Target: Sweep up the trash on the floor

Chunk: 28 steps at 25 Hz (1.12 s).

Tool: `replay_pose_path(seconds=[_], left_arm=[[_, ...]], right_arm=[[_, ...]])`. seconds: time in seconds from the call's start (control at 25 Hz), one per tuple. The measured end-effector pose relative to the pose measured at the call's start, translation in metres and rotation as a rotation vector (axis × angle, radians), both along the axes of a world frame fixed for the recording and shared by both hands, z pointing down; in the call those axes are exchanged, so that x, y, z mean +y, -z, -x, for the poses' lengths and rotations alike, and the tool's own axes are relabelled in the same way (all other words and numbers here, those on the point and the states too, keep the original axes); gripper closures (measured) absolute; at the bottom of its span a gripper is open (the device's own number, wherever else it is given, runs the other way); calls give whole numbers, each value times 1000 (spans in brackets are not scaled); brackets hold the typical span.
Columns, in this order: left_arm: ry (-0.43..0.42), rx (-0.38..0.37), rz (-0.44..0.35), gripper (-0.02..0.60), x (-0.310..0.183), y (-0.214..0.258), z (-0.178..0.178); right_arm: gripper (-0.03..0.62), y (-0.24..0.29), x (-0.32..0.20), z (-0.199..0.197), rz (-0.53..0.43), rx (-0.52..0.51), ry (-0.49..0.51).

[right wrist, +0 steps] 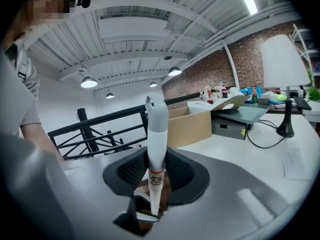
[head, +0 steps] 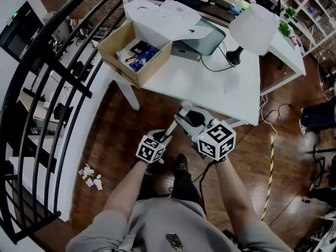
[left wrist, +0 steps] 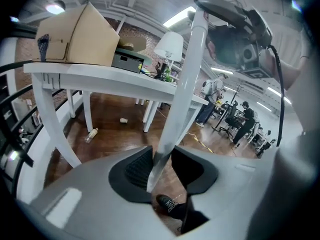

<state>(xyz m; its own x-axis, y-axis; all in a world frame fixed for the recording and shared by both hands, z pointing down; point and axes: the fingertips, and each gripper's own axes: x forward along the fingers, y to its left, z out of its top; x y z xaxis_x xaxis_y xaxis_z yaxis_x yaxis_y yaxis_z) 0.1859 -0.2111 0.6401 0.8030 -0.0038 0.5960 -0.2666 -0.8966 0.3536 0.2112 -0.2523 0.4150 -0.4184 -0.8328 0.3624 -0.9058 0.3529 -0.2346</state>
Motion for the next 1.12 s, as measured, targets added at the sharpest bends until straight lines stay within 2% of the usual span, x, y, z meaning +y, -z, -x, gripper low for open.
replay_pose_path(seconds=[0.32, 0.52, 0.68, 0.84, 0.92, 1.12], left_arm=[[241, -58, -5, 459, -18, -45, -34], [365, -44, -9, 456, -34, -72, -42], [411, -14, -12, 456, -44, -79, -54], [429, -38, -14, 456, -53, -83, -65], [438, -50, -13, 457, -58, -85, -69], [440, -65, -7, 456, -65, -90, -78]], right_arm=[[488, -46, -14, -33, 47, 58, 255], [485, -73, -29, -35, 50, 119, 342], [484, -80, -41, -44, 40, 133, 332], [476, -79, -48, -59, 23, 134, 280], [401, -76, -47, -66, 17, 112, 253], [399, -74, -38, -94, 20, 114, 169]])
